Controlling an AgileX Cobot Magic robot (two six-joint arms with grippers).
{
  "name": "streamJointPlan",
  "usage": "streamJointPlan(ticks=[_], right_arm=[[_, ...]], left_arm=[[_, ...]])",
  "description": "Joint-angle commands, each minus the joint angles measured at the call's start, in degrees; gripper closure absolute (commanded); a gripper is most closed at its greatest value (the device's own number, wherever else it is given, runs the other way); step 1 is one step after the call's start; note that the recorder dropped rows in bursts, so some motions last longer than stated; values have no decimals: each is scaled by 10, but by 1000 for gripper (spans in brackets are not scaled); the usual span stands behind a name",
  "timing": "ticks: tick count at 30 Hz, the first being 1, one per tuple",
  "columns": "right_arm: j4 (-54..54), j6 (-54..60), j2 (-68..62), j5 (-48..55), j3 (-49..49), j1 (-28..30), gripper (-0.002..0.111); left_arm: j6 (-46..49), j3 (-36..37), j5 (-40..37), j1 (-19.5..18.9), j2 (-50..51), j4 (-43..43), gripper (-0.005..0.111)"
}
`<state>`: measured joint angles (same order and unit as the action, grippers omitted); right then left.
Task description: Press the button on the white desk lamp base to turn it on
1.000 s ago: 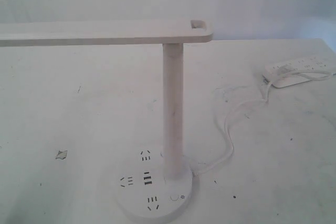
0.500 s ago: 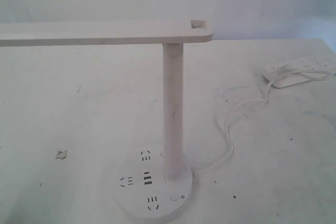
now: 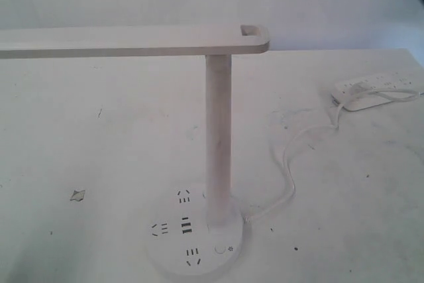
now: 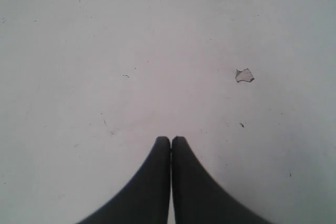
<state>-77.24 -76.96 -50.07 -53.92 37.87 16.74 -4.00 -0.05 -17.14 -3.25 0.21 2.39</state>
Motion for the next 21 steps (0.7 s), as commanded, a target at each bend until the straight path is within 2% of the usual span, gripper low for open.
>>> streamJointPlan(ticks=[1,4,6,16,21], right_arm=[[-227,-275,-46,74,39,-21,108],[-227,-266,-51,-16,40,-44,108],[-227,-266,-51,-39,40,-61,108],[-227,-297,-128,21,-12,-170,108],[-227,-297,-133,-101,-60,-190,108]], left_arm=[[-1,1,-4,2,-2,-2,107],[-1,1,-4,2,-2,-2,107],[-1,1,-4,2,-2,-2,107],[-1,1,-4,2,-2,-2,107],[-1,1,-4,2,-2,-2,107]])
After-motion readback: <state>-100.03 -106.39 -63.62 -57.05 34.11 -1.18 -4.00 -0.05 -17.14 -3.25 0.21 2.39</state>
